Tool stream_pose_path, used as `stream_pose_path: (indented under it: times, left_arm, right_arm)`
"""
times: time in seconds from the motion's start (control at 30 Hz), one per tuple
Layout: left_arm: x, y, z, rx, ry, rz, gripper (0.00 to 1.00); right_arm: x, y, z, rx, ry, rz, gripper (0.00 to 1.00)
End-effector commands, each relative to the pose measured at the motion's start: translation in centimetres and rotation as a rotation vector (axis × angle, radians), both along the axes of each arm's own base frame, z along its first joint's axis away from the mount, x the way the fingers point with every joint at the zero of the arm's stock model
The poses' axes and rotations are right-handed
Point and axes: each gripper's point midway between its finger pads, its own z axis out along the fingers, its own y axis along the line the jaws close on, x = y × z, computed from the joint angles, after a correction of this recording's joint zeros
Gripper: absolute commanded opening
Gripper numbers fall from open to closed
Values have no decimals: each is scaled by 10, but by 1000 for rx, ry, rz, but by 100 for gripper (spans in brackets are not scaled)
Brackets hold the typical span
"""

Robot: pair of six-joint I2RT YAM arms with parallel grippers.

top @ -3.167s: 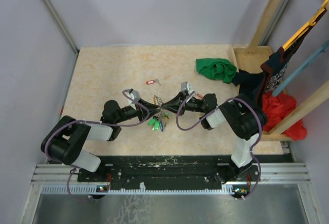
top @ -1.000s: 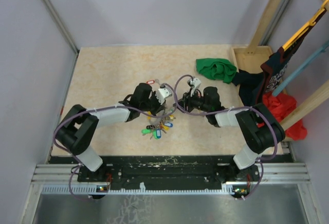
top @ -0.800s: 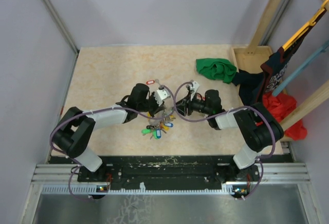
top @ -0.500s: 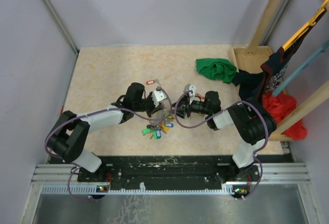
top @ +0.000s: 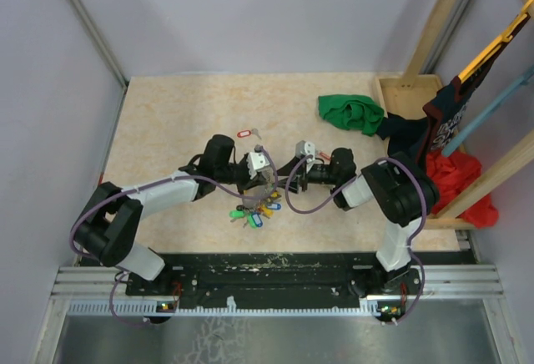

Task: Put the keys on the keyring

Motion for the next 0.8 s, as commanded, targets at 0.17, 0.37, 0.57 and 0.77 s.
stream_pose_path:
  times: [0.17, 0.37, 0.57, 0.77]
  left_arm:
    - [-5, -10, 28, -59, -30, -70, 0]
    - [-5, -9, 31, -64, -37, -65, 0]
    - [-8, -11, 35, -78, -32, -83, 0]
    - [-12, -12, 37, -90, -28, -96, 0]
  right_arm:
    - [-7, 16, 15, 40, -88, 102, 35]
    - [-10, 19, 5, 17, -65, 120, 30]
    - [-10, 21, 0, 5, -57, 123, 26]
    - [-10, 23, -1, 14, -49, 131, 20]
